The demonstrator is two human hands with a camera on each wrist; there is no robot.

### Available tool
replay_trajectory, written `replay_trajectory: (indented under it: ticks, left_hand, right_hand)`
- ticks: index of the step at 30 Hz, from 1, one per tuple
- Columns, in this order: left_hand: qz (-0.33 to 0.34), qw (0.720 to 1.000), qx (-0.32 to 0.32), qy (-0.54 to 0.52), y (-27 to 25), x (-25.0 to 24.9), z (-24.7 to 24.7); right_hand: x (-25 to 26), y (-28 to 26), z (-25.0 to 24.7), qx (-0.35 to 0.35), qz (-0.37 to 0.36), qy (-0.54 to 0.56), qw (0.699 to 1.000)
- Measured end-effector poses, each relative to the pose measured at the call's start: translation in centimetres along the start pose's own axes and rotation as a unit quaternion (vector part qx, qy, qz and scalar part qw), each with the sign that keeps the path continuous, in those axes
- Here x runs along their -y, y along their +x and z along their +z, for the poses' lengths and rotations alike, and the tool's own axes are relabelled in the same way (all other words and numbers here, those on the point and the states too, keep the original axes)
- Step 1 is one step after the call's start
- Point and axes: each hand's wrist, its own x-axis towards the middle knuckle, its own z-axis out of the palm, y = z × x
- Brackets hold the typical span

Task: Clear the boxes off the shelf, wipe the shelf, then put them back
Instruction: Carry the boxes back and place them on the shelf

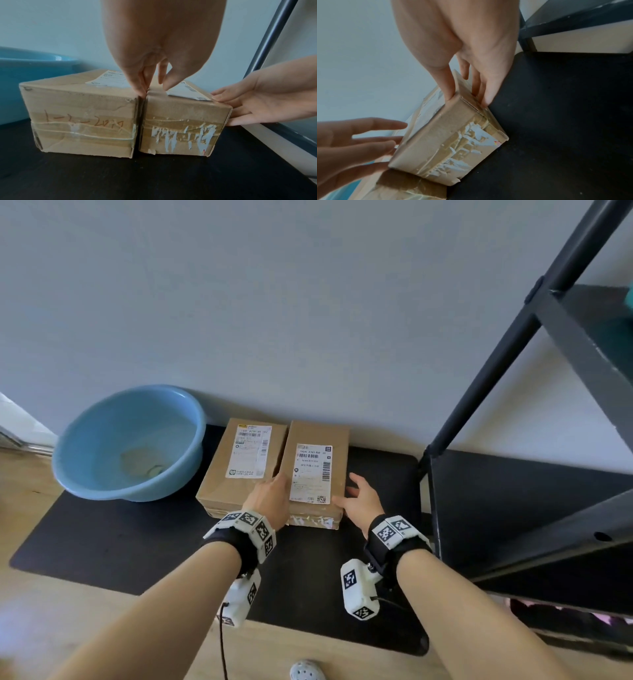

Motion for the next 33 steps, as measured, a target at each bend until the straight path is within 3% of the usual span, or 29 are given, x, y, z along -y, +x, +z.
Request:
replay_trajectory:
  ticks: [3, 10, 18, 25, 33]
  left_hand:
    - [-0.044, 0.996, 0.006, -0.071, -0.1, -0.2, -0.2]
    - [-0.065, 0.976, -0.054, -0.199, -3.8, -0.3, 0.3]
    - [-0.106, 0.934, -0.096, -0.328, -15.9, -1.1, 1.4]
    - [-0.127, 0.911, -0.066, -0.387, -29.5, -2.2, 5.8]
    - [-0.102, 0.916, 0.013, -0.387, -37.4, -6.2, 12.6]
  right_hand:
    - [-0.3, -0.2, 0.0, 0.004, 0.002, 0.021, 1.000]
    - [-1.2, -3.8, -1.1, 0.016, -0.013, 0.037, 0.999]
    - [-4.1, -14.7, -3.2, 0.072, -0.102, 0.013, 0.992]
    - [-10.5, -26.0, -5.5, 0.099, -0.137, -0.002, 0.986]
    - [-20.6, -33.9, -11.6, 0.050, -0.060, 0.028, 0.997]
